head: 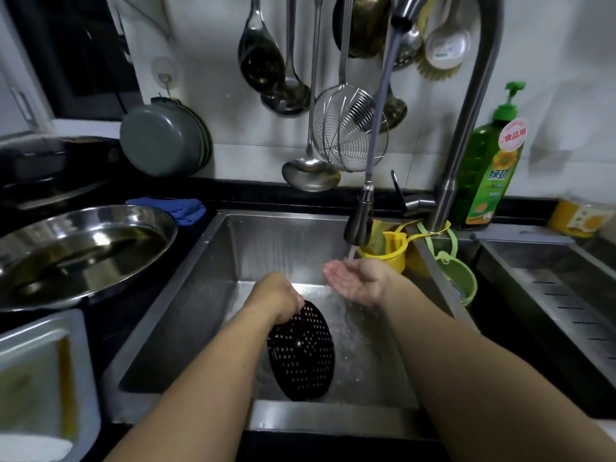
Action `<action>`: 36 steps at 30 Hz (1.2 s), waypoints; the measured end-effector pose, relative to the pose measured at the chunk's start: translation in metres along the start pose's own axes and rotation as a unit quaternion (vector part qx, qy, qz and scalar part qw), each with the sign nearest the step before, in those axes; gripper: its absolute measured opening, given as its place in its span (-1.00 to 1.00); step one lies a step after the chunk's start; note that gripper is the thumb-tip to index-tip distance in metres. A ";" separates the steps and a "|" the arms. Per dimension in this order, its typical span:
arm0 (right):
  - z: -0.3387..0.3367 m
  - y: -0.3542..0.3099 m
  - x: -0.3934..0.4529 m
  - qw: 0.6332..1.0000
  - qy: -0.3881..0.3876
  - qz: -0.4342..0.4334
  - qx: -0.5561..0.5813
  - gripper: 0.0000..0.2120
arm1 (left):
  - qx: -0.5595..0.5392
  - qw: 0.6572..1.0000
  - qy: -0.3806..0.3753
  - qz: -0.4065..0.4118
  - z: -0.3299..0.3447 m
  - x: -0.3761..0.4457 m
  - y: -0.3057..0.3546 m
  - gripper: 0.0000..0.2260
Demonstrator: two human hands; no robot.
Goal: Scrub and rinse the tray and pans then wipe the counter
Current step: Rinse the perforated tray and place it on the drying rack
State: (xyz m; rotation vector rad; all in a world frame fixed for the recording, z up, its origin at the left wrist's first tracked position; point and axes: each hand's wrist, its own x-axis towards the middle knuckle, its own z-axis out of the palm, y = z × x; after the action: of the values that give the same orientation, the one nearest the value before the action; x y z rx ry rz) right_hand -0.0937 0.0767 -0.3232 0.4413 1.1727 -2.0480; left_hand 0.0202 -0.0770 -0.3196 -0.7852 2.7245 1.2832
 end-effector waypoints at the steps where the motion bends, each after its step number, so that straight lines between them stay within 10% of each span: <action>1: -0.002 0.001 0.008 0.999 0.018 -0.003 0.030 -0.74 | -0.004 1.000 0.002 0.001 0.001 0.001 -0.002 -0.88; 12: -0.015 0.008 0.032 0.983 0.032 -0.044 0.174 -0.82 | -0.046 0.999 -0.006 0.027 0.009 0.016 -0.003 -0.76; 19: -0.017 -0.029 -0.032 0.974 -0.020 0.033 -0.223 -0.77 | -0.009 0.996 -0.063 0.065 0.013 0.010 0.002 -0.93; 24: -0.019 -0.079 -0.065 0.805 0.136 -0.252 -0.520 -0.77 | 0.053 0.979 -0.139 0.143 0.031 0.029 0.052 -0.84; 28: -0.033 -0.119 -0.072 0.480 0.213 -0.387 -0.758 -0.77 | 0.029 0.967 -0.185 0.174 0.054 0.047 0.071 -0.79; 31: -0.036 -0.139 -0.072 0.308 0.196 -0.388 -0.846 -0.72 | 0.095 0.952 -0.205 0.206 0.063 0.057 0.074 -0.82; 36: -0.029 -0.164 -0.041 0.207 0.197 -0.424 -0.860 -0.53 | 0.130 0.939 -0.211 0.237 0.063 0.084 0.071 -0.89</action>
State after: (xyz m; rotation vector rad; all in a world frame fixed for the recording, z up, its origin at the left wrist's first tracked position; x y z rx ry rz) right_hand -0.1873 0.1716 -0.2156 -1.1324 3.3460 0.3904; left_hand -0.0965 -0.0292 -0.3295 0.1720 2.7047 0.9586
